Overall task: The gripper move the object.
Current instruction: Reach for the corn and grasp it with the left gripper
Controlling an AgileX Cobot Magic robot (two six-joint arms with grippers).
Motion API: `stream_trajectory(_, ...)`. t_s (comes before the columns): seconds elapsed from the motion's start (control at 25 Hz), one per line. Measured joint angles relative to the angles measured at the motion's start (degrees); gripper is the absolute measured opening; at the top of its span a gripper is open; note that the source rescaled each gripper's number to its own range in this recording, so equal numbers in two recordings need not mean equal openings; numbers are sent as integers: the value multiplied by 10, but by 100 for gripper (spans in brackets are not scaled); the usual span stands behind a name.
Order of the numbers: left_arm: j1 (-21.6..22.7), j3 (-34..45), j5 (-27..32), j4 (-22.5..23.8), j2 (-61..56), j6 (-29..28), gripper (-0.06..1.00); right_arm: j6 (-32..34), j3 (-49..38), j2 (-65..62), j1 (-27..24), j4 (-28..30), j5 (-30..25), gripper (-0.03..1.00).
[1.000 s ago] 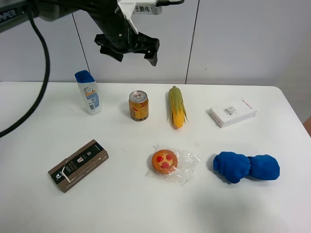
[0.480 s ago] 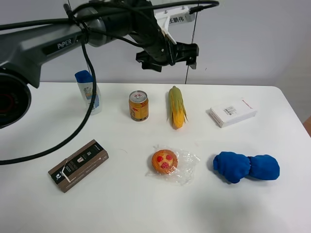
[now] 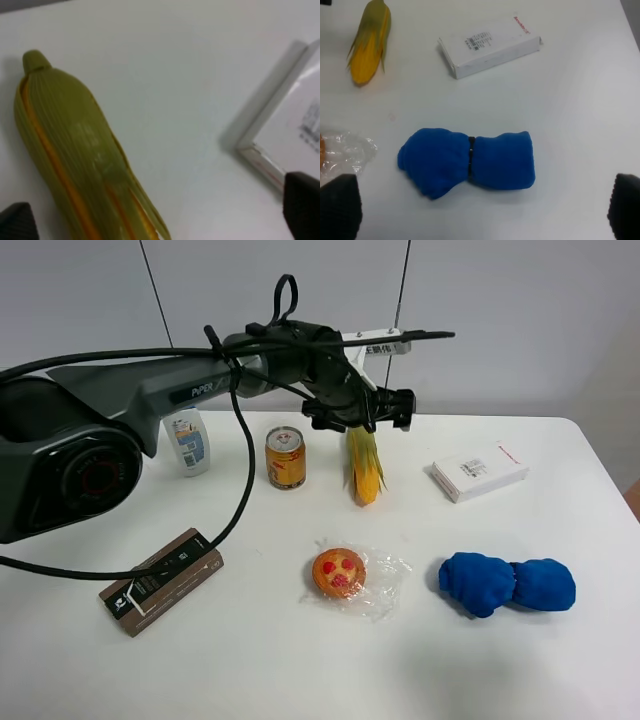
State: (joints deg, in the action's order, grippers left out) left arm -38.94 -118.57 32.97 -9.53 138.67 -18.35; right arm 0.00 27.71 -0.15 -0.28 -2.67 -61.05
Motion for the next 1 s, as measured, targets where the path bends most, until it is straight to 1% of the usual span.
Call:
stream_trajectory(0.36,0,0,-38,7,41,0,100,0,0,0,0,0,0,100)
stream_trajectory(0.72,0,0,-88,29,65,0,100,0,0,0,0,0,0,100)
stream_trajectory(1.0,0,0,-96,30,89,0,100,0,0,0,0,0,0,100)
